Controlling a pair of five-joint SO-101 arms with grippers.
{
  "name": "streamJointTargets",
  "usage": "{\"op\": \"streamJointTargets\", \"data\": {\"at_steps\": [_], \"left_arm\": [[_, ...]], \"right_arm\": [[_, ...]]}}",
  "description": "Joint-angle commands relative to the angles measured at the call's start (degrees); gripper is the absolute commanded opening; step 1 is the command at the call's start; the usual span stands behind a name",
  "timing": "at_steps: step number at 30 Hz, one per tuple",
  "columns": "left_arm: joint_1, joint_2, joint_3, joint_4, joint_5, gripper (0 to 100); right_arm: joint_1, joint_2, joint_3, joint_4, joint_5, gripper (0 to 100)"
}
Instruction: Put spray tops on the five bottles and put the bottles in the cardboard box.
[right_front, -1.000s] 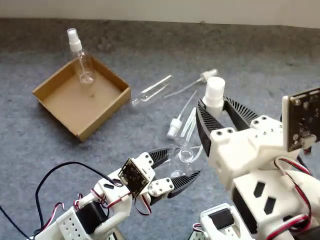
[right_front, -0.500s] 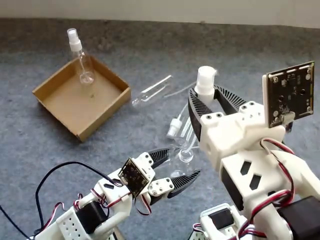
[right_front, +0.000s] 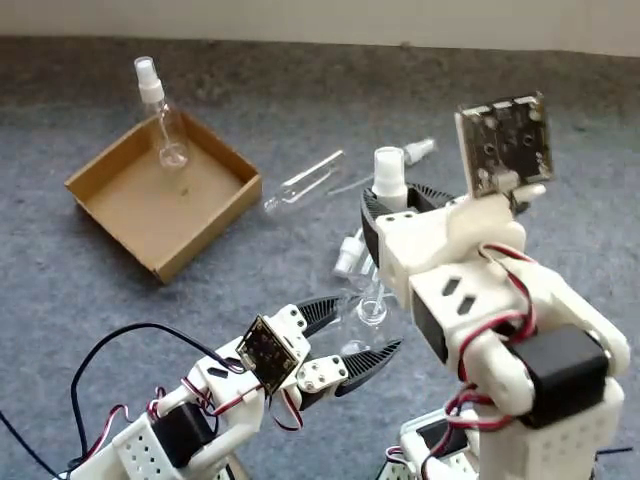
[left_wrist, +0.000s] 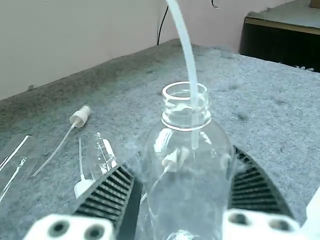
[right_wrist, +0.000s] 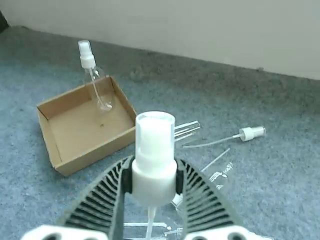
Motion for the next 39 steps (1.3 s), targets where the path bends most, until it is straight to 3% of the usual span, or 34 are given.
{"op": "streamJointTargets", "data": {"at_steps": [1,9,22,36,39], "left_arm": [[0.4,0.0,1.3,0.1,0.2,9],[0.4,0.0,1.3,0.1,0.2,9],[0.4,0.0,1.3,0.1,0.2,9],[0.3,0.0,1.3,0.1,0.2,9],[0.3,0.0,1.3,0.1,0.2,9]], "right_arm": [[-1.0,-2.6,-0.2,-1.9,0.6,0.5],[-0.9,-18.0,8.5,-5.7,0.6,0.5],[-1.0,-32.3,38.3,-18.2,0.6,0.6],[-1.2,-44.4,50.6,-17.0,0.7,0.7],[-5.0,-46.3,51.5,-13.9,1.5,0.7]]}}
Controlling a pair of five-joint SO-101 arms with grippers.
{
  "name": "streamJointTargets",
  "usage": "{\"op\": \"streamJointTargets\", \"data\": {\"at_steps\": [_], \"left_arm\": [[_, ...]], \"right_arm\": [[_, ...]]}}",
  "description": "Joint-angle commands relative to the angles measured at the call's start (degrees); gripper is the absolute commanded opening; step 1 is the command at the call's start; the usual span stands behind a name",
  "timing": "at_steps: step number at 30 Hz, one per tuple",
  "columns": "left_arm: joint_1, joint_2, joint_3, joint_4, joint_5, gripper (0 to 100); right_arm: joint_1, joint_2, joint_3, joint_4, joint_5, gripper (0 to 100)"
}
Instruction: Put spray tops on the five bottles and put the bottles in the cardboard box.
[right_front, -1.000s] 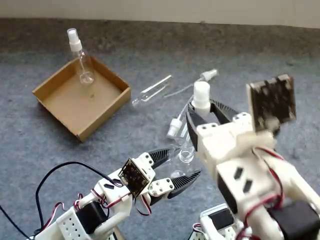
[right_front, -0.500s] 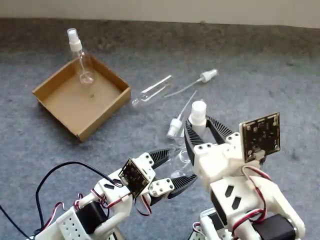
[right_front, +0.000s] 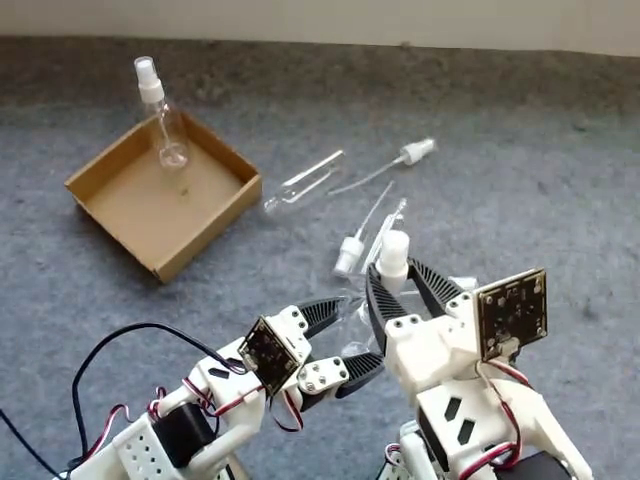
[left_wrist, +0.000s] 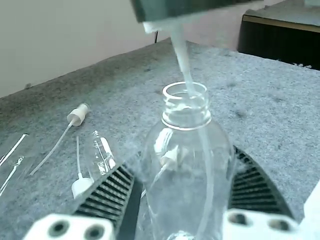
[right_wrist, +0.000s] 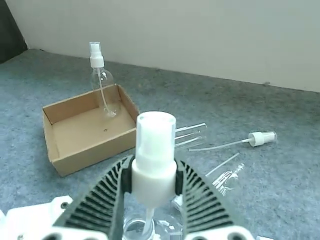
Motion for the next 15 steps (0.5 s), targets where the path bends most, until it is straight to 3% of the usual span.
{"op": "streamJointTargets", "data": {"at_steps": [1,4,9,15], "left_arm": [[0.0,-0.1,1.3,0.1,0.2,9],[0.0,-0.1,1.3,0.1,0.2,9],[-0.1,-0.1,1.3,0.1,0.2,9],[-5.4,-0.1,1.3,0.1,0.5,9]], "right_arm": [[-5.4,-1.6,0.0,3.2,2.9,0.7],[-9.1,-1.9,0.0,5.8,4.6,0.7],[-8.1,-2.1,0.0,7.3,4.9,0.7],[-8.1,-2.1,0.0,10.5,5.0,2.9]]}}
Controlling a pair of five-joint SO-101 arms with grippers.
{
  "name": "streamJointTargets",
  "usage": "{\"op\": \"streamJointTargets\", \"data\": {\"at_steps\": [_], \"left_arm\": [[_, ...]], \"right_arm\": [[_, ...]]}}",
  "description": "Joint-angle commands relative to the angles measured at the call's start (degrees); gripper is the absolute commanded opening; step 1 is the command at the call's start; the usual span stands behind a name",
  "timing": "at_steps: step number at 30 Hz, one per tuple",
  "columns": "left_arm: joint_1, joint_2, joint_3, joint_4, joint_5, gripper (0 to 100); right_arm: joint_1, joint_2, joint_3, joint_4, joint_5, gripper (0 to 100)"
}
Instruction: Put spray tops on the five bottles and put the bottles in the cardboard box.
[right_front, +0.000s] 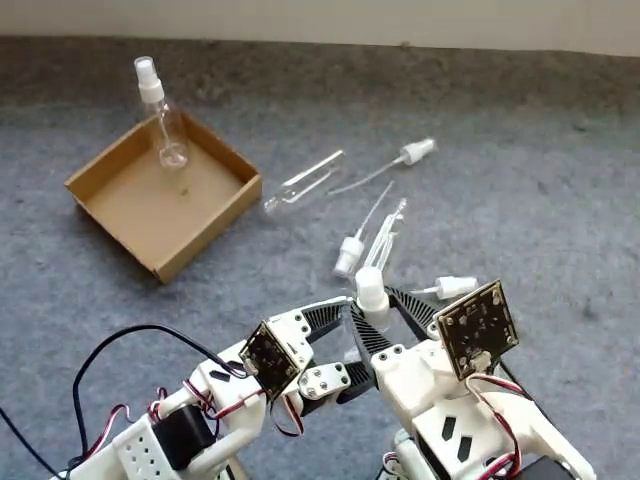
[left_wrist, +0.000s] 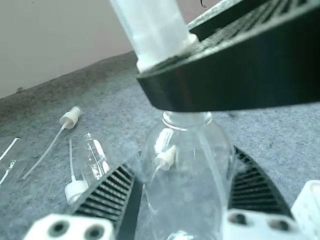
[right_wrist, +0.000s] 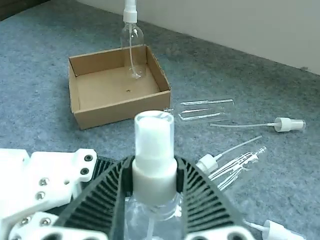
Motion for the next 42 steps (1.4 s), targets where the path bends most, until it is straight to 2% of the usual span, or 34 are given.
{"op": "streamJointTargets", "data": {"at_steps": [1,5,16,24,31,38,42], "left_arm": [[-4.4,-0.1,1.3,0.1,0.5,9],[-4.4,-0.1,1.3,0.1,0.5,9],[-4.6,-0.1,1.3,0.1,0.5,9],[-4.6,-0.1,1.3,-0.2,0.2,9],[-4.9,-0.2,1.3,-0.3,0.2,9],[-14.0,-0.3,1.3,-0.4,0.2,9],[-15.8,-0.3,1.3,-1.4,0.2,9]], "right_arm": [[-0.4,-0.3,-0.3,2.5,0.6,5.2],[-0.4,-0.3,-0.4,3.4,0.6,13.2],[0.0,-0.3,-2.2,1.4,0.6,13.5],[15.6,-0.3,-4.4,-2.9,0.7,10.1],[17.6,-0.4,-4.1,-2.9,0.7,3.0],[17.6,-0.4,4.4,-4.9,0.7,0.4],[17.6,-0.4,10.8,-10.3,0.7,0.4]]}}
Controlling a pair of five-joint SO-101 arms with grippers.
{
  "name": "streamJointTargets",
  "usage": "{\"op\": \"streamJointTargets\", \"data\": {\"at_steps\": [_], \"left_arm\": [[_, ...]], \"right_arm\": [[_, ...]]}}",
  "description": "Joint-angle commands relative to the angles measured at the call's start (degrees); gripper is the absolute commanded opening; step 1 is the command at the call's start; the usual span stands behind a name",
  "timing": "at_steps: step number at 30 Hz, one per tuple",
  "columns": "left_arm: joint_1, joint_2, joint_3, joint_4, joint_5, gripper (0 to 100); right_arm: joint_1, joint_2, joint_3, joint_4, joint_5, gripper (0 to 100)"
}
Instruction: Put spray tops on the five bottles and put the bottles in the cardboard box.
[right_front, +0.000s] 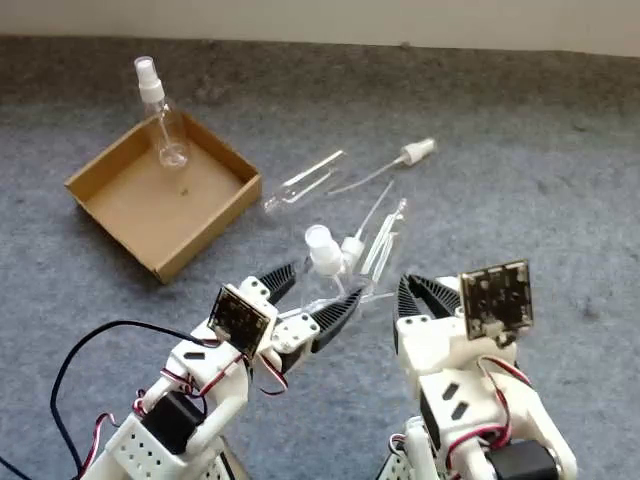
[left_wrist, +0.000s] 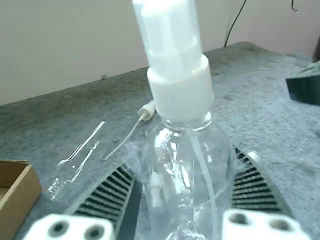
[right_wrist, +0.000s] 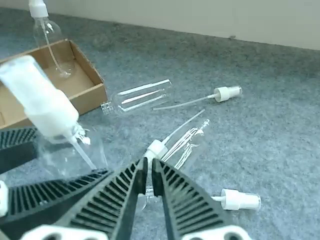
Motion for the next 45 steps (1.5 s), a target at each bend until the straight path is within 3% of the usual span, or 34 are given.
{"op": "streamJointTargets", "data": {"at_steps": [1,17,26,32,41,45], "left_arm": [[-2.3,-0.3,1.3,-2.5,0.2,9],[-5.2,-0.3,1.3,-4.6,0.4,9],[-5.2,-0.3,1.3,-4.6,0.3,9],[-5.2,-0.3,1.3,-4.6,0.3,9],[-5.3,-0.3,0.7,-4.7,0.2,9],[-8.8,-0.3,0.0,-4.7,0.4,9]], "right_arm": [[0.7,-0.3,3.5,-6.0,0.7,0.4],[0.5,-0.3,21.4,-26.1,0.2,0.4],[0.8,-5.5,16.0,-18.7,0.4,0.4],[0.8,-15.0,15.4,-18.3,0.3,0.4],[0.5,-13.9,19.3,-18.8,0.3,0.4],[0.5,-13.9,24.1,-21.8,0.6,0.4]]}}
